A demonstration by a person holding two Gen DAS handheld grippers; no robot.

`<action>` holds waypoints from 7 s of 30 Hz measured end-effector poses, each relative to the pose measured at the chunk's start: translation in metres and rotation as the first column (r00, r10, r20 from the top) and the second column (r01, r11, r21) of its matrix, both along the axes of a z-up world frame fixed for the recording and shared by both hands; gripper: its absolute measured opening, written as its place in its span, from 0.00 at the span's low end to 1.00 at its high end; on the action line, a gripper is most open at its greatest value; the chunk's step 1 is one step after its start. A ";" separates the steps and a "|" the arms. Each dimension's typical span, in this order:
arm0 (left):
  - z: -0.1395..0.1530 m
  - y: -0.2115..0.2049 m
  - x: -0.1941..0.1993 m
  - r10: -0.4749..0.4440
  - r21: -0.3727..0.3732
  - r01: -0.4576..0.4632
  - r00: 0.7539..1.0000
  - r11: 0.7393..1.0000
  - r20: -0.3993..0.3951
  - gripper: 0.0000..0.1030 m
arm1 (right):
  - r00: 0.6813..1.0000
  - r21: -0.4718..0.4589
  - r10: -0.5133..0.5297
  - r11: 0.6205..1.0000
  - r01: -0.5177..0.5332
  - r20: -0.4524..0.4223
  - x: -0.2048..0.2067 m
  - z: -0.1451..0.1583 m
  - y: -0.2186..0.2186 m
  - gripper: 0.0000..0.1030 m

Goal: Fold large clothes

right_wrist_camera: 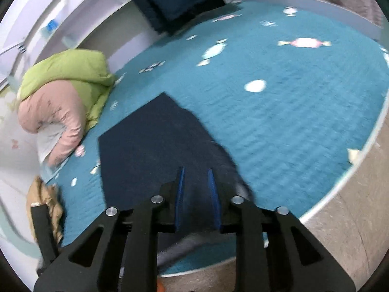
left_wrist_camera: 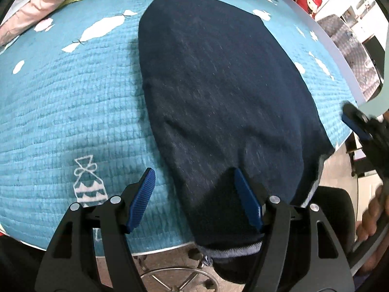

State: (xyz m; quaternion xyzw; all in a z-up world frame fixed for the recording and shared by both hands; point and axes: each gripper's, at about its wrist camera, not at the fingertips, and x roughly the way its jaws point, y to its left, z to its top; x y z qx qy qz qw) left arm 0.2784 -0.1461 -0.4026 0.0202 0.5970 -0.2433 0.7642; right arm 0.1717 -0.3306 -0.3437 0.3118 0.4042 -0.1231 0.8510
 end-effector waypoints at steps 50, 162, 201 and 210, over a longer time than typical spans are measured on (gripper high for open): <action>0.019 -0.008 0.083 0.031 -0.181 -0.041 0.998 0.983 -0.059 0.72 | 0.985 0.342 0.168 0.929 -0.145 -0.038 0.020 -0.061 0.044 0.11; 0.025 -0.004 0.007 -0.054 -0.131 0.056 0.998 0.990 0.014 0.36 | 0.965 0.051 0.210 0.978 -0.204 -0.156 0.025 -0.014 0.029 0.15; 0.253 0.462 0.066 0.394 -0.113 -0.402 0.737 0.909 0.549 0.35 | 0.579 -0.106 0.756 0.631 -0.768 0.304 0.253 0.149 0.523 0.13; 0.087 0.508 0.065 0.505 -0.183 -0.471 0.808 0.863 0.303 0.64 | 0.669 0.102 0.738 0.661 -0.743 0.091 0.265 -0.003 0.511 0.14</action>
